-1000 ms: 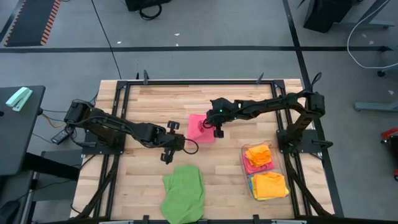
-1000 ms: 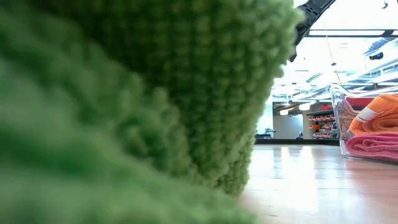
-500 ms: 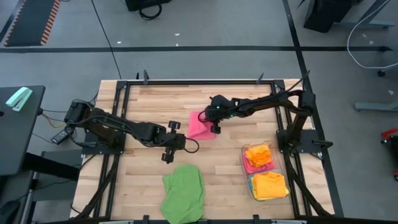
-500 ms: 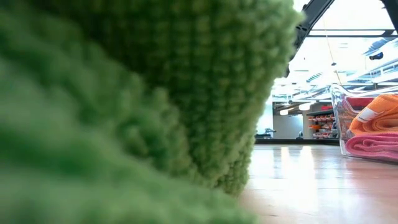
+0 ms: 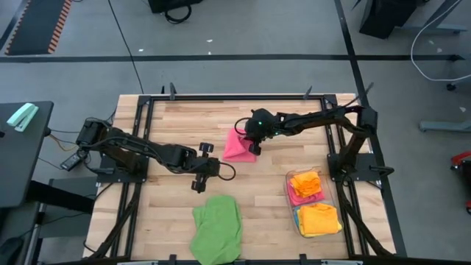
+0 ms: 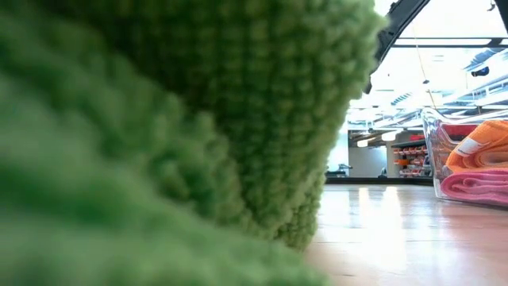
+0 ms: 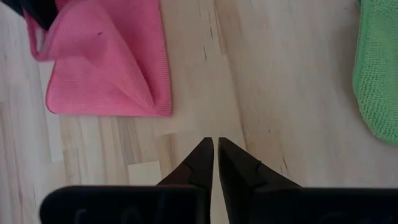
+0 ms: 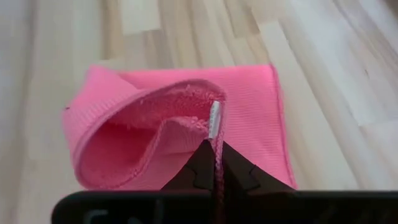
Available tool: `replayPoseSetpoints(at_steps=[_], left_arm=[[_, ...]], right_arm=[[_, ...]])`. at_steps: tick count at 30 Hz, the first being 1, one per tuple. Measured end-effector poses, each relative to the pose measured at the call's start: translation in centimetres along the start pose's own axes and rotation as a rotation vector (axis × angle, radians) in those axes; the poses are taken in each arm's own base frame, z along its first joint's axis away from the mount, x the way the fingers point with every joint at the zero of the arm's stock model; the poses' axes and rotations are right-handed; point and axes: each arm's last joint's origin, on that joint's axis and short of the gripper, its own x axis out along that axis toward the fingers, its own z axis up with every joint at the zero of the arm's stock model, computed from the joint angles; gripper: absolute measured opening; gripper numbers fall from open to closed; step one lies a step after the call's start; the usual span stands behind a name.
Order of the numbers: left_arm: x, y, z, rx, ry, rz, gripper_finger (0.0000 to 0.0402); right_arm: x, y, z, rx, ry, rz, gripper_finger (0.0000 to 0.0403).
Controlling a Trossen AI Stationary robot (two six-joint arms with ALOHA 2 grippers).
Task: Fold microfiber towels
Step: Fold the pink towel
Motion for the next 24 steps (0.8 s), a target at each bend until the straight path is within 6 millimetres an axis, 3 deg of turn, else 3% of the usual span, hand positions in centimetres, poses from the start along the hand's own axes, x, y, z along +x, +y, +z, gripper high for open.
replayPoseSetpoints(at_steps=[7, 10, 18, 24], left_arm=[[0.0, 0.0, 0.0, 0.001, 0.002, 0.0, 0.0021], [0.0, 0.0, 0.0, 0.002, 0.001, 0.0, 0.0019], [0.0, 0.0, 0.0, 0.001, -0.003, 0.0, 0.0024], [0.0, -0.1, 0.0, 0.001, -0.002, -0.02, 0.0015]], right_arm=[[-2.9, 0.3, 1.3, -0.003, -0.054, -0.01, 0.0012], [-3.2, 0.3, 1.4, -0.023, -0.059, -0.011, 0.0012], [-0.4, -0.7, -0.2, -0.022, 0.03, -0.062, 0.0012], [0.4, -2.3, -1.0, 0.075, 0.063, -0.118, 0.0012]])
